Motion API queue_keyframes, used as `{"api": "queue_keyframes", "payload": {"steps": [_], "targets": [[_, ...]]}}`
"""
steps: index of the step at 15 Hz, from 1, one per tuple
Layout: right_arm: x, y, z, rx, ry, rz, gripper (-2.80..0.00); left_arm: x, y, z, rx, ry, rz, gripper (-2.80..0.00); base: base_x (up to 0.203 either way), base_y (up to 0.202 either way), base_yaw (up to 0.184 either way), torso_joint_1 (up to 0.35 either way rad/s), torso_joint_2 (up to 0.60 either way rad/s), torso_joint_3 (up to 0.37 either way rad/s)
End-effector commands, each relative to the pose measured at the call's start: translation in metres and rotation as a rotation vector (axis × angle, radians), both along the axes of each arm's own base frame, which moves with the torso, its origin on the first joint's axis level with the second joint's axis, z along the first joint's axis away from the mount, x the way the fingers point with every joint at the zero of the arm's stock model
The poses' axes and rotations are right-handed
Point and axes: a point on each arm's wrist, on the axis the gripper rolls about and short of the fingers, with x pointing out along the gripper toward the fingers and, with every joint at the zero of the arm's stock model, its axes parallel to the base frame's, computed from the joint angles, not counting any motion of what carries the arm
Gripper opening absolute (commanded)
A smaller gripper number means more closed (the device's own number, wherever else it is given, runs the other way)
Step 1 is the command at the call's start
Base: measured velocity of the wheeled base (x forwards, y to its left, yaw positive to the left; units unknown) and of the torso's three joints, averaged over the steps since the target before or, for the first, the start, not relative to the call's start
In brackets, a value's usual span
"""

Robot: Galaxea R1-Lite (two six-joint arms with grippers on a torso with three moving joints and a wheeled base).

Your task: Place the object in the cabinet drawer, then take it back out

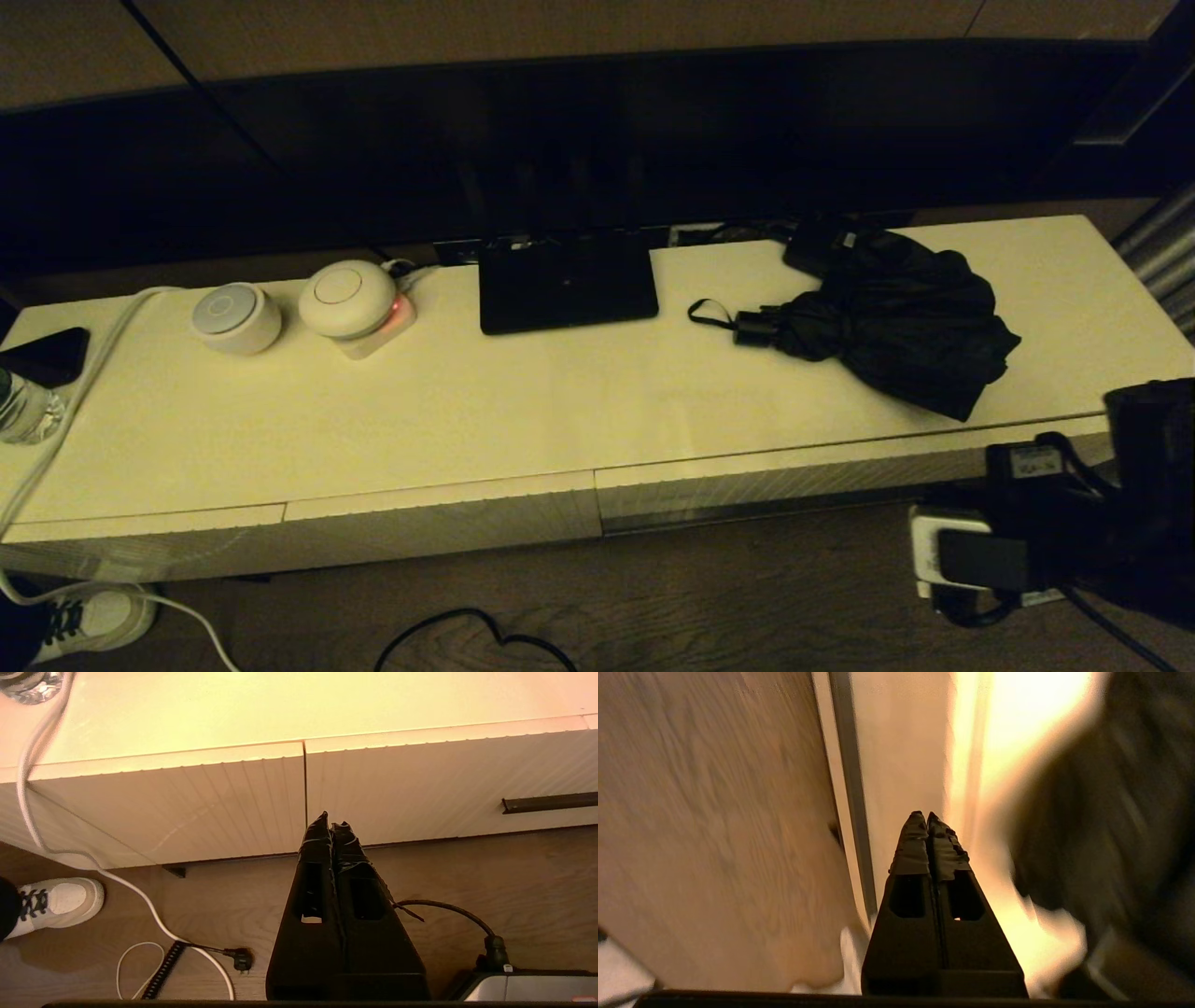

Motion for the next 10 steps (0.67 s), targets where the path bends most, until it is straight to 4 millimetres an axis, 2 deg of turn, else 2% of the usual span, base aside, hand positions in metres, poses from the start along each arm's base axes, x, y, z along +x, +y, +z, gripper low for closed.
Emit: {"api": "queue_keyframes", "payload": {"steps": [1, 4, 6, 8, 10], "targets": [[-0.054, -0.025, 0.039, 0.042, -0.163, -0.045, -2.80, 0.000, 0.000, -0.001, 0.000, 0.003, 0.001, -2.80, 0.000, 0.000, 0.000, 0.000, 0.00, 0.000], [-0.100, -0.052, 0.060, 0.116, -0.276, -0.207, -2.80, 0.000, 0.000, -0.001, 0.000, 0.003, 0.001, -2.80, 0.000, 0.000, 0.000, 0.000, 0.00, 0.000], [-0.123, -0.065, 0.070, 0.238, -0.368, -0.367, -2.80, 0.000, 0.000, -0.001, 0.000, 0.003, 0.001, -2.80, 0.000, 0.000, 0.000, 0.000, 0.00, 0.000], [-0.144, -0.070, 0.074, 0.410, -0.459, -0.491, -2.80, 0.000, 0.000, -0.001, 0.000, 0.003, 0.001, -2.80, 0.000, 0.000, 0.000, 0.000, 0.00, 0.000], [-0.168, -0.071, 0.071, 0.494, -0.548, -0.541, -2.80, 0.000, 0.000, -0.001, 0.000, 0.003, 0.001, -2.80, 0.000, 0.000, 0.000, 0.000, 0.00, 0.000]]}}
